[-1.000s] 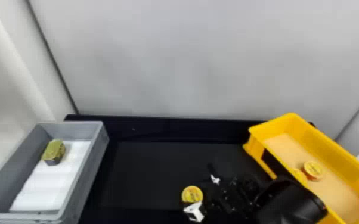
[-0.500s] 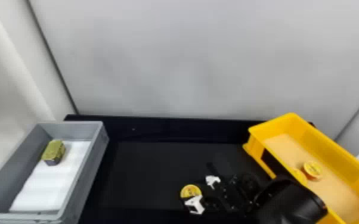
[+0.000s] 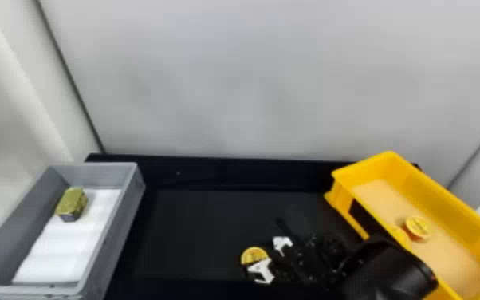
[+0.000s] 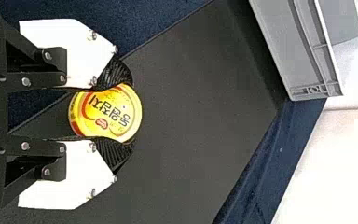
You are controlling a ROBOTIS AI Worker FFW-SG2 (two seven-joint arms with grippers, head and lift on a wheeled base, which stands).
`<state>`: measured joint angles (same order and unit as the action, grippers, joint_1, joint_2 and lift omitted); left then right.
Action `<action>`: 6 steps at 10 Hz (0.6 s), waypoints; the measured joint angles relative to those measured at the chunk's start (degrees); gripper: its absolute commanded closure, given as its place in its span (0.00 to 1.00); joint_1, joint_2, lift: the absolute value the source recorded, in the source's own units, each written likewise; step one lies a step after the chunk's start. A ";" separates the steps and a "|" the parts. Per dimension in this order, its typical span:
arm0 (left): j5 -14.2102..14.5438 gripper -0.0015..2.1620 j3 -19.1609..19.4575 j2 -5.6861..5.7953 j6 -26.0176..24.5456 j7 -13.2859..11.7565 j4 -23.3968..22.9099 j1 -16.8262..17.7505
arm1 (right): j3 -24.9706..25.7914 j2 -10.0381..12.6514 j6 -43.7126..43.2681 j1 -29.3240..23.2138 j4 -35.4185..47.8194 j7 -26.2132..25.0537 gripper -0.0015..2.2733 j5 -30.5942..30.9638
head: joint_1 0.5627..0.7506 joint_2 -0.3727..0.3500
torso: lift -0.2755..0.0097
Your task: Pick up the round yellow can and place it in the yellow rectangular box
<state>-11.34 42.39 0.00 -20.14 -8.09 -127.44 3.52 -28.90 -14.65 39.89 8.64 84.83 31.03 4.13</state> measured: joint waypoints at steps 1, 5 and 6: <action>0.00 0.07 0.11 0.00 0.00 0.00 0.00 -0.01 | 0.35 0.03 0.74 -0.07 1.39 -0.37 0.36 -0.01 | 0.66 0.53 | 0.77; 0.01 0.07 0.35 0.00 0.00 0.00 0.04 -0.16 | 2.34 -0.18 8.35 -0.04 13.65 -1.96 0.35 -0.03 | 0.66 0.53 | 0.77; 0.01 0.07 0.39 0.00 0.00 0.00 0.07 -0.15 | 2.63 -0.13 10.86 0.34 17.09 -2.04 0.35 0.08 | 0.66 0.53 | 0.77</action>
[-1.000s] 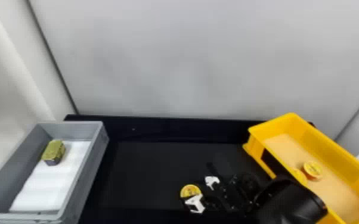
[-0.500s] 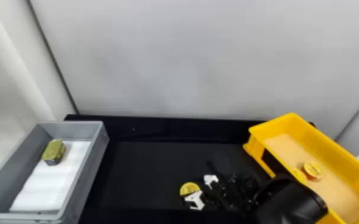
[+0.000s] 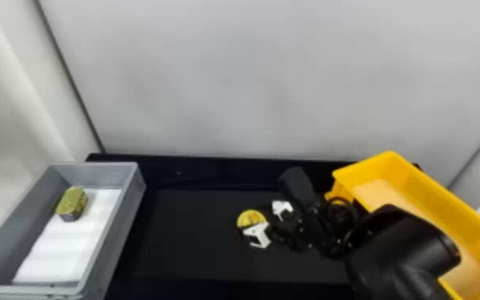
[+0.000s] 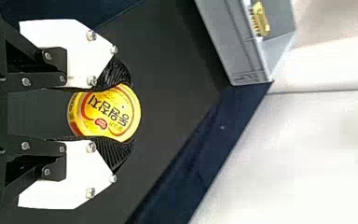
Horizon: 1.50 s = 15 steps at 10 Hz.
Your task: Pick up the round yellow can and place it in the yellow rectangular box
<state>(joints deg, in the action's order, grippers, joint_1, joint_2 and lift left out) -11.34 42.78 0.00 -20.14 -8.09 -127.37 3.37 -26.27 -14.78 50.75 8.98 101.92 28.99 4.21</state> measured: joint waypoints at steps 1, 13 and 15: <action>0.00 0.07 0.07 0.00 0.00 0.00 0.02 0.00 | 0.14 0.03 2.49 0.70 2.89 0.02 0.35 0.44 | 0.66 0.53 | 0.77; -0.02 0.07 0.48 0.00 0.00 0.00 -0.25 -0.08 | 13.69 1.83 8.84 7.31 15.97 -1.13 0.35 12.37 | 0.66 0.53 | 0.77; 0.00 0.07 0.68 0.00 0.00 0.00 -0.40 -0.07 | 18.16 1.25 11.01 5.51 20.09 1.00 0.35 18.05 | 0.66 0.53 | 0.77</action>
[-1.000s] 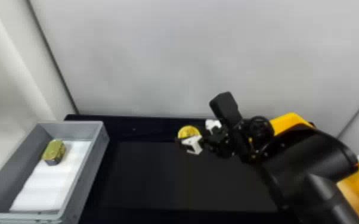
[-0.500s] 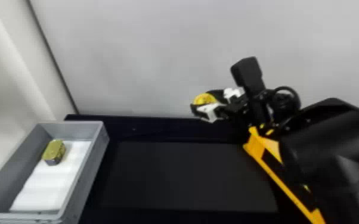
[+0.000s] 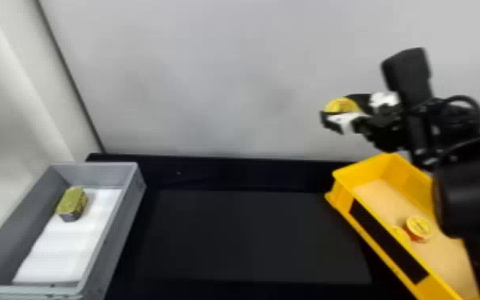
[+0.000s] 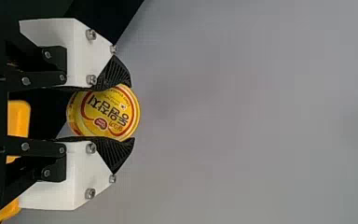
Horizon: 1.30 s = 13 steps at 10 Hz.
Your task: Pick up the round yellow can and place it in the yellow rectangular box
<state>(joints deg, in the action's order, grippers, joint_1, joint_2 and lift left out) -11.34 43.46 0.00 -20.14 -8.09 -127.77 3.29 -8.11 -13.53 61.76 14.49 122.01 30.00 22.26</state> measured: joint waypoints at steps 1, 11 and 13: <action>0.00 0.07 0.12 0.00 0.00 0.00 -0.06 -0.04 | 2.23 -0.38 1.44 -1.20 2.24 1.38 0.35 3.12 | 0.66 0.53 | 0.77; 0.00 0.07 0.31 0.00 -0.27 0.00 -0.66 -0.27 | 21.21 -3.81 -0.43 -11.76 0.13 0.35 0.35 7.68 | 0.66 0.53 | 0.77; 0.00 0.07 0.35 0.00 -0.27 0.00 -0.77 -0.33 | 22.95 -3.35 -2.86 -14.13 -4.67 -3.01 0.35 3.14 | 0.66 0.53 | 0.77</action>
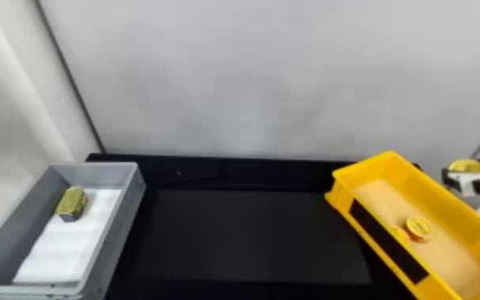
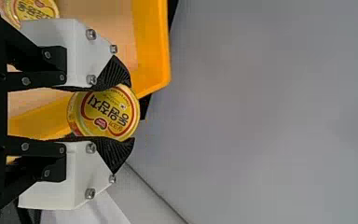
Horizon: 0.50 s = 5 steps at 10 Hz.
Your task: Pick up the round yellow can and place it in the yellow rectangular box
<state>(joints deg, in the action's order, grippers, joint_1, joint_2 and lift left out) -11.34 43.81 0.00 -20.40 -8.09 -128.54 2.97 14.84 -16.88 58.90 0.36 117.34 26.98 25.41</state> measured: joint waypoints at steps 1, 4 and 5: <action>0.00 0.07 0.03 0.00 0.00 0.00 -0.03 -0.03 | 0.38 0.00 -1.08 -0.70 -3.04 -1.34 0.35 -2.70 | 0.66 0.53 | 0.77; 0.00 0.07 0.10 0.00 0.06 0.00 -0.10 -0.16 | 0.08 -0.01 -3.31 -1.43 -11.99 -2.66 0.35 -7.23 | 0.66 0.53 | 0.77; 0.00 0.07 0.16 0.00 0.08 0.00 -0.12 -0.23 | 0.02 -0.01 -3.55 -1.61 -13.90 -2.74 0.35 -7.94 | 0.66 0.53 | 0.77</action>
<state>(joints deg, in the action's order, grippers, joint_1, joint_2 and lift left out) -11.34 43.97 0.00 -20.32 -8.09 -128.66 2.74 14.86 -16.89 55.36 -1.25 103.44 24.24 17.46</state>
